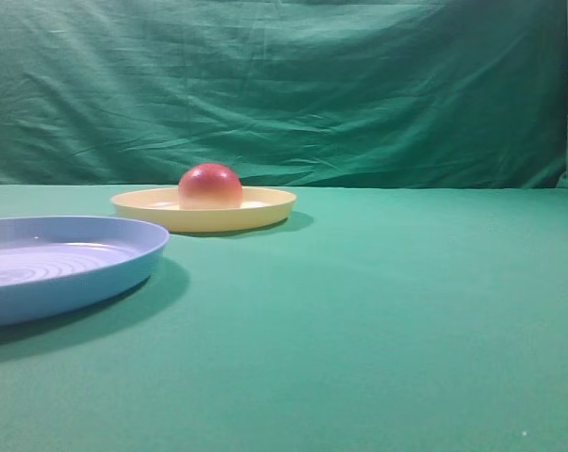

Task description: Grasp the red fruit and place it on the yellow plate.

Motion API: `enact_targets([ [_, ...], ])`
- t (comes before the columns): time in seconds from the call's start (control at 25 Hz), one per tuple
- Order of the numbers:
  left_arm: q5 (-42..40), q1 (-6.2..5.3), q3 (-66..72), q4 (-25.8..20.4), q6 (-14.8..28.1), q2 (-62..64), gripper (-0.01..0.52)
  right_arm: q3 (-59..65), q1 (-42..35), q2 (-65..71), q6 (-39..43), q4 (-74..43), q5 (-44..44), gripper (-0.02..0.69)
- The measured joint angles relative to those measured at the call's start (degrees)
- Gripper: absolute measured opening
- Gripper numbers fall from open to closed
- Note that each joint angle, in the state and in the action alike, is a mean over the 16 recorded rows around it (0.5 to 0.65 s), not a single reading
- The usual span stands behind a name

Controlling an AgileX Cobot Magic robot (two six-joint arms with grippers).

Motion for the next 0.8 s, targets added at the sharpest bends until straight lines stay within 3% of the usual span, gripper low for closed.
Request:
enact_targets([
  [0.4, 0.0, 0.0, 0.0, 0.0, 0.0, 0.0, 0.157, 5.69, -0.01, -13.85, 0.1, -0.12, 7.08, 0.0],
  [0.8, 0.0, 0.0, 0.0, 0.0, 0.0, 0.0, 0.157, 14.13, -5.16, -17.91, 0.1, -2.06, -1.55, 0.0],
])
